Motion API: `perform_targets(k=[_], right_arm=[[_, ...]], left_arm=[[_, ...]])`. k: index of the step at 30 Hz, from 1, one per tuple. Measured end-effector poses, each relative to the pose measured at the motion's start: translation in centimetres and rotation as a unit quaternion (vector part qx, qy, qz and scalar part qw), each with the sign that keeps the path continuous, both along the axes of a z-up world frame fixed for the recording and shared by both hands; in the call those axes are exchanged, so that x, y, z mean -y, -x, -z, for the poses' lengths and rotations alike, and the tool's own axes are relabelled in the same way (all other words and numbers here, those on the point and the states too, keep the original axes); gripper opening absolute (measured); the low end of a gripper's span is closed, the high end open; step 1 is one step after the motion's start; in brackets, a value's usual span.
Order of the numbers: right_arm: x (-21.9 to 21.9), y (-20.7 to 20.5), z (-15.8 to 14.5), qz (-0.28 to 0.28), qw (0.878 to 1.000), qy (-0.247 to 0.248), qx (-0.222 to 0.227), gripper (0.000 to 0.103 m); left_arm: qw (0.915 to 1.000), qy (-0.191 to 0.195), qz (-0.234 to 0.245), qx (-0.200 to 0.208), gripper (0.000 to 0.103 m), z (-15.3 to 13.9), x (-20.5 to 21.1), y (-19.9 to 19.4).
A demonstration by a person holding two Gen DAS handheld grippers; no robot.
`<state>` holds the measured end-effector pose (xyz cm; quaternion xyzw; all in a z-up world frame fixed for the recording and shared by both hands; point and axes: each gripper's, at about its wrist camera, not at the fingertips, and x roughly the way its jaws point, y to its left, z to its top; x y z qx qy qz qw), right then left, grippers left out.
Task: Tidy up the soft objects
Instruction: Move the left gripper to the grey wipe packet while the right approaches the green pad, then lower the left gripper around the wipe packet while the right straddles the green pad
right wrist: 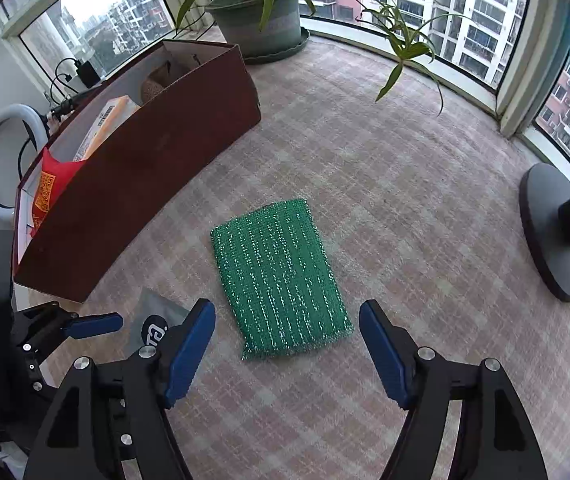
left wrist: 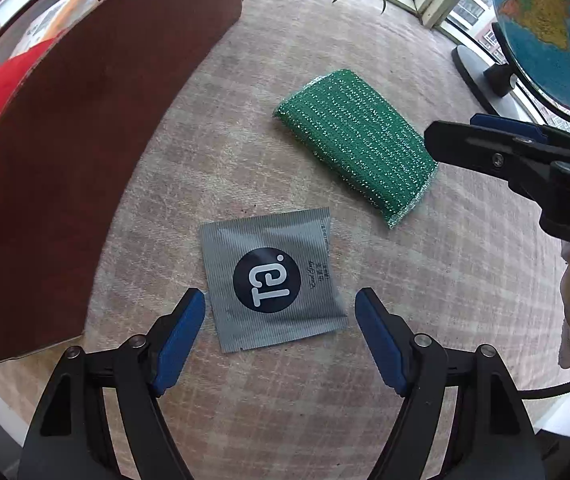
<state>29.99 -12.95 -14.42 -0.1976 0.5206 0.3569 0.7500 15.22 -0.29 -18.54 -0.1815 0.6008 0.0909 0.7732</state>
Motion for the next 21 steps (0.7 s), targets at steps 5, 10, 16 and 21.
perform_targets(k=[5,10,16,21], right_arm=[[-2.3,-0.2,1.6,-0.04,0.999,0.016,-0.006,0.074],[-3.6,-0.4,3.2,-0.058,0.998,0.036,-0.01,0.074],[-4.4,-0.7,4.1,-0.061,0.997,0.048,-0.013,0.075],[-4.9,-1.1,4.8,-0.066,0.995,0.073,0.001,0.079]], left_arm=[[0.9998,-0.009,-0.016,-0.01,0.077,0.7,-0.2,-0.3],[0.9995,-0.012,-0.025,-0.01,0.077,0.9,-0.6,-0.6],[0.9993,-0.019,-0.031,-0.004,0.079,1.0,-0.6,-0.7],[0.9993,-0.029,-0.023,-0.005,0.079,1.0,0.0,-0.7]])
